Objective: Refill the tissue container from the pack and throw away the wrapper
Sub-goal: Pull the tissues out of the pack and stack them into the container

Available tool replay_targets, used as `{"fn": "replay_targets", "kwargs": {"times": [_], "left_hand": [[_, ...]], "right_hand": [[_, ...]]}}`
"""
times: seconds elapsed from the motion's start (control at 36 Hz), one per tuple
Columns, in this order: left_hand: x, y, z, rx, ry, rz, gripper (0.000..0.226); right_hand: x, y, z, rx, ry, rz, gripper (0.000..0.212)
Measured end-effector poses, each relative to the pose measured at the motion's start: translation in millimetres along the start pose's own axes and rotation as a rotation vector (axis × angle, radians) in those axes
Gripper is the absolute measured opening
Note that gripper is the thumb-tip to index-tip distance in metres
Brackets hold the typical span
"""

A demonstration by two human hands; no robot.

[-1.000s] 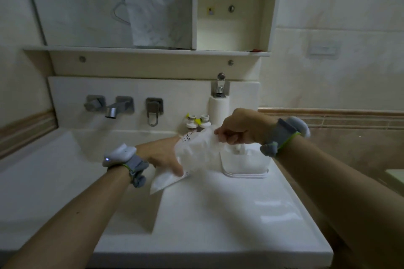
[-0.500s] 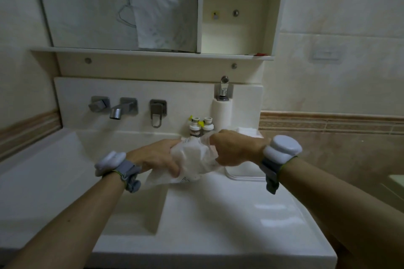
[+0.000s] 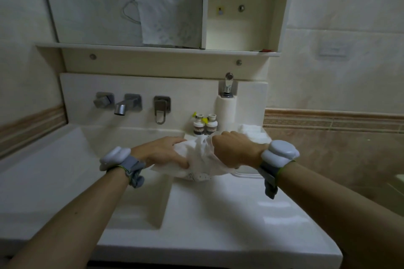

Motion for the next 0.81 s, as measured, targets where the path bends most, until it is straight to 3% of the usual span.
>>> {"fn": "replay_targets", "kwargs": {"times": [0.08,0.25,0.39,0.47,0.56,0.64,0.81], "left_hand": [[-2,1,-2,0.005,0.009,-0.026,0.05],[-4,-1,-14,0.069,-0.004,-0.019,0.082],[-3,3,-10,0.049,0.084,0.019,0.035],[-7,4,-6,0.052,0.168,-0.009,0.038],[-9,5,-5,0.04,0.099,-0.059,0.049],[-10,8,1,-0.016,-0.034,-0.076,0.055],[-9,10,14,-0.128,-0.218,-0.036,0.054]], "right_hand": [[3,-2,-8,-0.001,0.036,0.069,0.031],[6,-2,-20,0.072,0.018,0.122,0.034],[13,-2,-20,0.052,0.032,0.188,0.03],[9,-5,-19,0.024,0.072,0.189,0.031],[7,-6,-18,0.003,0.067,0.175,0.04],[7,-6,-15,-0.02,-0.011,0.127,0.03],[-5,-15,-2,-0.111,-0.18,0.036,0.031]]}}
Point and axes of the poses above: each hand's wrist, its own y-axis away from the middle knuckle, its own x-axis out of the back of the hand, z = x × y, the point moved 8 cm from there along -y, towards the middle knuckle, and after that the axes turned 2 degrees about y, right-handed, at the moved point
